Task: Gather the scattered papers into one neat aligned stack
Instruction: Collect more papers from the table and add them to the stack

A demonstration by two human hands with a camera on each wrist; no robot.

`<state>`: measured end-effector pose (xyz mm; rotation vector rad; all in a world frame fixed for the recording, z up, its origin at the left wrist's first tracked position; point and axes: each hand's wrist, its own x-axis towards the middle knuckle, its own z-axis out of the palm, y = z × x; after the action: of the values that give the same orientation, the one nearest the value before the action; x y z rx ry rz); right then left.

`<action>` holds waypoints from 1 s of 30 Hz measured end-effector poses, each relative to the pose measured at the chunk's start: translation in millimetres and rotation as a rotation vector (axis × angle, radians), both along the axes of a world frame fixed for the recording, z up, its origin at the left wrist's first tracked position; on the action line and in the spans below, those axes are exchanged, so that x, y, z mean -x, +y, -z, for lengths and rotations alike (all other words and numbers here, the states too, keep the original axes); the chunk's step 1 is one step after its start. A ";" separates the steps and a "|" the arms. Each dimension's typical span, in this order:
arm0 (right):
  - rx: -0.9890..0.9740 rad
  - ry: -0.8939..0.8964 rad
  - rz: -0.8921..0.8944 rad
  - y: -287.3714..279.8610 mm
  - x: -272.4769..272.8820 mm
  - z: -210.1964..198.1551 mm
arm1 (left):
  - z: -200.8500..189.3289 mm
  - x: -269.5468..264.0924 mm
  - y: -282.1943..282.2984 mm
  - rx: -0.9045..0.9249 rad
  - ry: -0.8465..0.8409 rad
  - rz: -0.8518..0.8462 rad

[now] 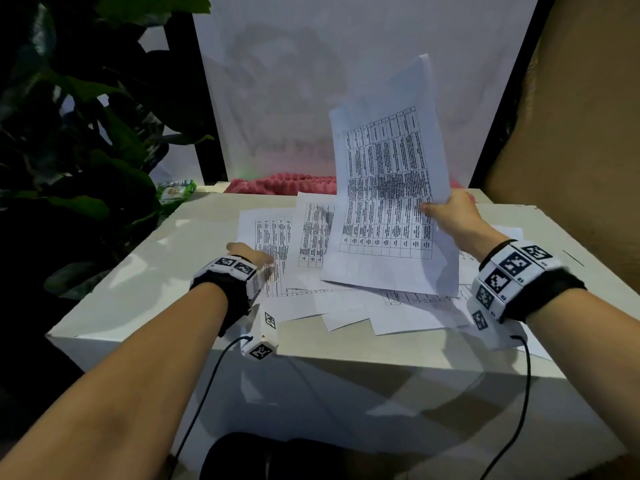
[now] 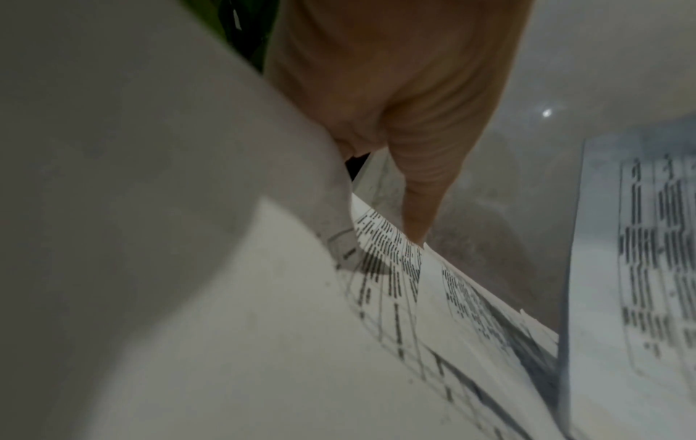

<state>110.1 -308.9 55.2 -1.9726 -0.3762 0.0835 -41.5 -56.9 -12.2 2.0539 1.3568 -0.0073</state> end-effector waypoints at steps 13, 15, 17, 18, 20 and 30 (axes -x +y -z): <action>0.027 -0.021 0.090 -6.0 -9.9 12.1 | -0.3 -5.0 -11.6 0.162 -0.198 0.015; -0.008 -0.073 0.157 -10.1 -15.6 5.7 | 1.0 0.9 -5.6 0.150 -0.175 0.013; -0.028 -0.112 0.228 -13.4 -21.5 0.9 | 2.3 7.4 1.6 0.145 -0.138 0.014; -0.033 -0.123 0.257 -14.9 -23.9 -0.2 | 2.6 10.5 2.7 0.143 -0.127 0.017; -0.036 -0.130 0.298 -17.8 -26.4 0.9 | 2.4 13.7 1.5 0.129 -0.140 0.037; 0.000 -0.066 0.240 -23.6 -20.7 20.4 | -0.3 -14.9 -24.5 0.215 -0.252 0.087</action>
<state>130.8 -332.5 34.8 -2.0095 -0.1797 -0.1357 -26.6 -81.5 -11.9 1.8612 1.0639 0.0630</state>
